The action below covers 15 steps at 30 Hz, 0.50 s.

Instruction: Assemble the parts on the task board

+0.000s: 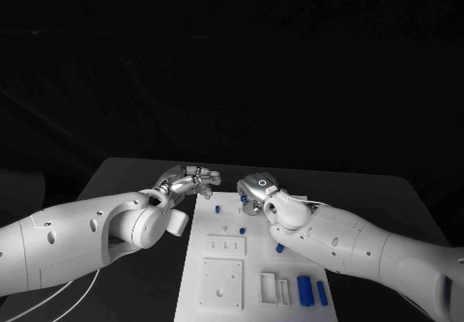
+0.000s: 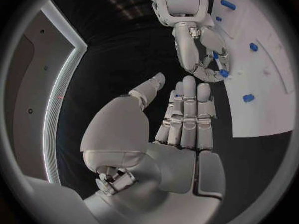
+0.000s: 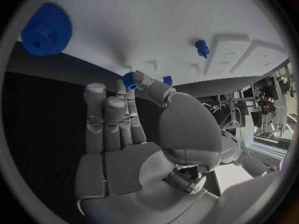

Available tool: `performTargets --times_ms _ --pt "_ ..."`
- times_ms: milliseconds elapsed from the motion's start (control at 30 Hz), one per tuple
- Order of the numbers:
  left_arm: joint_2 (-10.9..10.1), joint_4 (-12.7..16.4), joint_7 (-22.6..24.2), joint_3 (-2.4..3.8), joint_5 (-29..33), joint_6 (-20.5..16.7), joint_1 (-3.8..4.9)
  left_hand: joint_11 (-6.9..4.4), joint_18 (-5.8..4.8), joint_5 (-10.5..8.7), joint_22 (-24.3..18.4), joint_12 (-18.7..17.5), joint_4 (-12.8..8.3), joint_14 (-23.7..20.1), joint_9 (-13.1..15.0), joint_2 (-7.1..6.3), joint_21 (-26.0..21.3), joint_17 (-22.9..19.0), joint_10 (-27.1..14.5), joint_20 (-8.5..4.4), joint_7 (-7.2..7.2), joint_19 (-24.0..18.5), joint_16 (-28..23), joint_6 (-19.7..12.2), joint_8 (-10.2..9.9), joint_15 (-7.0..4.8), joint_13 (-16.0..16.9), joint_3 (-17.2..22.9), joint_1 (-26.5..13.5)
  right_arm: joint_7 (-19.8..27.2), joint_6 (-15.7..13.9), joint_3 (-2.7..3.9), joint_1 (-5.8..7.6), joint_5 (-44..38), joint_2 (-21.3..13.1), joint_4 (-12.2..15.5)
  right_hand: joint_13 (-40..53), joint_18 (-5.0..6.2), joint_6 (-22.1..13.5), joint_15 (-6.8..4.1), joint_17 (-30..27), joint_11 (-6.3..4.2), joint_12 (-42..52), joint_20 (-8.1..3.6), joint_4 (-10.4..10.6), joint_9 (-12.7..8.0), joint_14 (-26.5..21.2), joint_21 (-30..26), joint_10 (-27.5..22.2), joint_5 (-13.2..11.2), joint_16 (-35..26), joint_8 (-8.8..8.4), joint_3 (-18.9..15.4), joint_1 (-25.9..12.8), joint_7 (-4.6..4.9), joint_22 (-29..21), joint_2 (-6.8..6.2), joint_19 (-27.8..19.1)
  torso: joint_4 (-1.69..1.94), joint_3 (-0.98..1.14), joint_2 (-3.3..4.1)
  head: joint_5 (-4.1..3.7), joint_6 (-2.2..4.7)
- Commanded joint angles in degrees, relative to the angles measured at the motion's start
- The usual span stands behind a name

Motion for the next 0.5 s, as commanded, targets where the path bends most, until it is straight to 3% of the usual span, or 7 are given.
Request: performTargets --times_ms 33,500 --pt "0.0 0.33 0.32 0.05 -0.17 0.72 0.2 0.35 1.3 -0.33 1.18 -0.32 -0.09 -0.43 0.06 -0.06 0.34 -0.1 -0.14 -0.09 0.04 -0.15 0.23 0.25 -0.27 0.1 -0.05 0.15 -0.74 0.27 0.7 0.01 -0.02 -0.36 0.3 -0.14 0.56 3.65 0.43 -1.47 -0.09 0.19 0.0 -2.29 -0.04 0.12 -1.52 0.24 2.36 0.15 0.29 0.09 0.26 0.61 -0.13 1.01 0.08 1.85 0.21 -0.06 0.19 0.22 0.02" --pt "-0.16 0.63 0.25 0.05 -0.17 0.67 0.73 0.37 1.31 -0.34 1.17 -0.37 -0.18 -0.45 0.07 -0.14 0.4 -0.12 -0.16 -0.08 0.05 -0.18 0.26 0.22 -0.31 0.1 -0.05 0.23 -0.77 1.08 0.87 0.01 -0.02 0.85 0.55 -0.28 0.58 3.65 0.36 -1.44 -0.16 0.23 -0.14 -2.28 0.02 0.15 -1.58 0.27 2.31 0.15 0.32 -0.01 0.5 0.56 -0.1 1.0 0.03 1.75 0.17 -0.12 0.54 0.94 -0.84"
